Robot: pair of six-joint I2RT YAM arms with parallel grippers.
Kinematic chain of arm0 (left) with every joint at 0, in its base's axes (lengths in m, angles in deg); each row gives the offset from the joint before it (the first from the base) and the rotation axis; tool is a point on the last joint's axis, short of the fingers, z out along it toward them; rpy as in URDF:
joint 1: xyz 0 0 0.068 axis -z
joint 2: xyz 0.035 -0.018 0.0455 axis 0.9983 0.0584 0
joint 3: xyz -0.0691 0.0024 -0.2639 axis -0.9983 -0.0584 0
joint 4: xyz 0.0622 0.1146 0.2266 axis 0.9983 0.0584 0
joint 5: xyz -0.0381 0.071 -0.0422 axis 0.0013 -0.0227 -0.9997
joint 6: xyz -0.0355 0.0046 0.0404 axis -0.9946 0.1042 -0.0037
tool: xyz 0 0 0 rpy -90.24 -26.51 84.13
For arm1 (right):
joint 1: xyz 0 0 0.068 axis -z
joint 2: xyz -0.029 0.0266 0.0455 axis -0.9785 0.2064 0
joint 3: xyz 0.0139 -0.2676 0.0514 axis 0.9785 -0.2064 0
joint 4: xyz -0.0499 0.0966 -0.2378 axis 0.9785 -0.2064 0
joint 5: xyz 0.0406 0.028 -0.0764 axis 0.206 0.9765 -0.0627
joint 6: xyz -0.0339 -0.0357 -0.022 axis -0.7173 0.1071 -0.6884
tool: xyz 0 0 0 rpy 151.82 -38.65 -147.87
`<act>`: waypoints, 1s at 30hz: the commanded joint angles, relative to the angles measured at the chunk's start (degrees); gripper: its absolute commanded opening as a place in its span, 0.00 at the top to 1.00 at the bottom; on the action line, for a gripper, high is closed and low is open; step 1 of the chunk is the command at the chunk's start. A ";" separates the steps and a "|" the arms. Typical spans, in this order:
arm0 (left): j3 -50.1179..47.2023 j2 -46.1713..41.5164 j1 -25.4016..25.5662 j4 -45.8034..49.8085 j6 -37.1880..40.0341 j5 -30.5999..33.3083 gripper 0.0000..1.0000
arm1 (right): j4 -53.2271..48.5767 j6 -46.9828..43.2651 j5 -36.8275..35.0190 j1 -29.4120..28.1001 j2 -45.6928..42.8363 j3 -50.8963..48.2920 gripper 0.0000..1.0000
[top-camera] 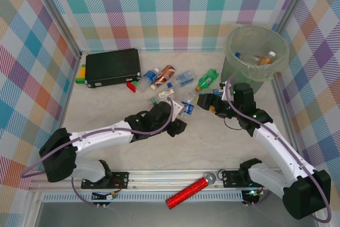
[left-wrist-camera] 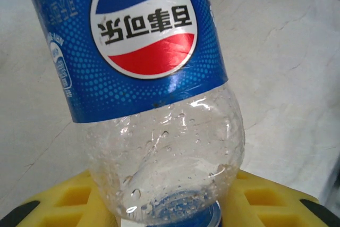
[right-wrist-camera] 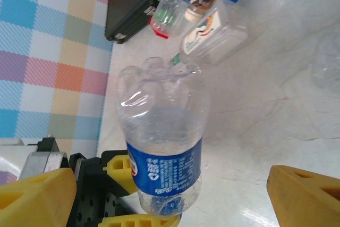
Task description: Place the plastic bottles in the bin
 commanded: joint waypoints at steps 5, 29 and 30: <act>-1.60 -5.43 2.72 0.12 0.14 0.19 0.75 | 1.48 2.50 5.35 -4.72 3.87 5.42 0.04; -1.46 -9.66 3.28 0.21 -1.12 1.33 0.21 | -15.36 -6.24 -5.13 -9.57 6.31 19.73 0.44; -1.67 -10.35 3.28 0.02 -1.47 1.72 0.08 | -16.11 -6.34 -6.35 -9.49 6.17 20.51 0.45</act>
